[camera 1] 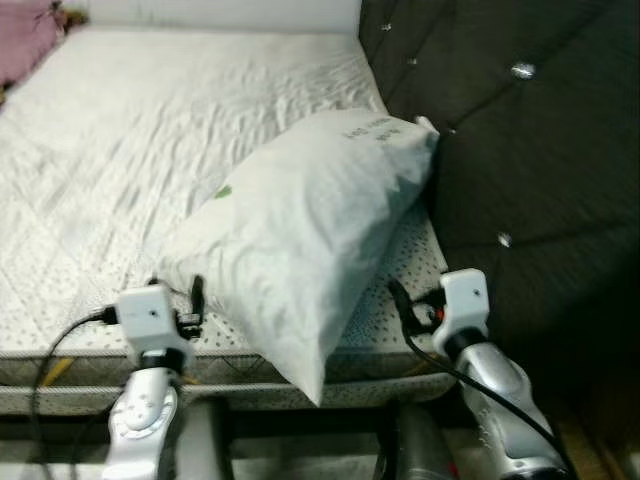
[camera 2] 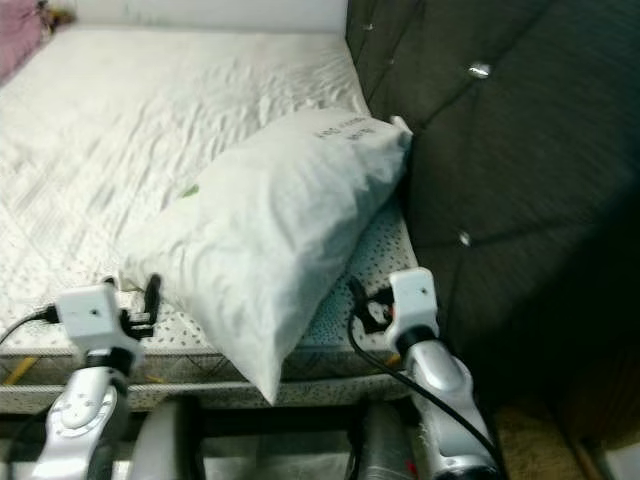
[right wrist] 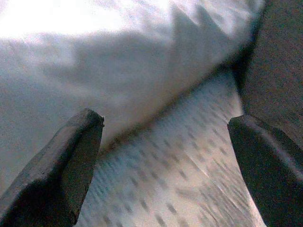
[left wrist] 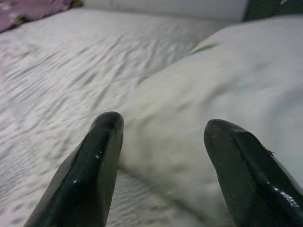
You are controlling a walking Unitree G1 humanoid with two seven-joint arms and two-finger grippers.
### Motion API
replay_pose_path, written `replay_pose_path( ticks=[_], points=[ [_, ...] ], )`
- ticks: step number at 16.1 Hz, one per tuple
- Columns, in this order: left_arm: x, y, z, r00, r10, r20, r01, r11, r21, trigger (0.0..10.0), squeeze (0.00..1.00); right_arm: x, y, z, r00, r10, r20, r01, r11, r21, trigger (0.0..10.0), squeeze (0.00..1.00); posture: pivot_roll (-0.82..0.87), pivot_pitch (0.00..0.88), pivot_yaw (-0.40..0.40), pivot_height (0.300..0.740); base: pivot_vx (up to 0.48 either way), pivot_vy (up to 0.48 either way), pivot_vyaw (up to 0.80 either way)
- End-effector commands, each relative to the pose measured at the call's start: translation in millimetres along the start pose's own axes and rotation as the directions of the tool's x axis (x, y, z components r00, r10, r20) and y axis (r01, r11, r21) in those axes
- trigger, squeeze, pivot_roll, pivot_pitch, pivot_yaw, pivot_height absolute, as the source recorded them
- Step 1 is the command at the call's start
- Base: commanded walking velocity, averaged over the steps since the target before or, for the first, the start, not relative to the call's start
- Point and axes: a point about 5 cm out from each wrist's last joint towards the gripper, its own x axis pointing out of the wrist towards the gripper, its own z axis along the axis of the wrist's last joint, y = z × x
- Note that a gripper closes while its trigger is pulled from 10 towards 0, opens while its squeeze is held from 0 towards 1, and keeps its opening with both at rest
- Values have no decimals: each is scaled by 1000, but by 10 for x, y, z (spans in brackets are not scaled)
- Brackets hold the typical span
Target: Clean up the room
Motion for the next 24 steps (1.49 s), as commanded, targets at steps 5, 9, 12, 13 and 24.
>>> replay_pose_path(
  ticks=[5,9,12,13,24],
  points=[
    [-50,89,-100,998,41,-48,-41,999,4,10000,0,9,62,-38,1000,25,-17,-25,999,21,10000,0,-14,82,-43,484,0,0,0],
    [-54,91,-114,997,35,-66,-35,999,1,10000,0,2,-112,-34,994,86,-67,-84,996,32,10000,0,-7,78,-44,484,0,0,0],
    [-55,93,-129,997,18,-75,-19,1000,-8,10000,0,-95,-266,25,986,141,-93,-138,990,43,10000,0,-17,76,-40,484,0,0,0],
    [-50,86,-131,997,10,-76,-11,1000,-9,10000,0,-119,-284,34,982,159,-98,-154,986,57,10000,0,-21,76,-37,484,0,0,0],
    [62,98,-86,998,-19,-59,19,1000,3,10000,0,27,-401,207,988,147,-54,-143,987,73,10000,0,-10,52,-12,484,0,0,291]
  ],
)
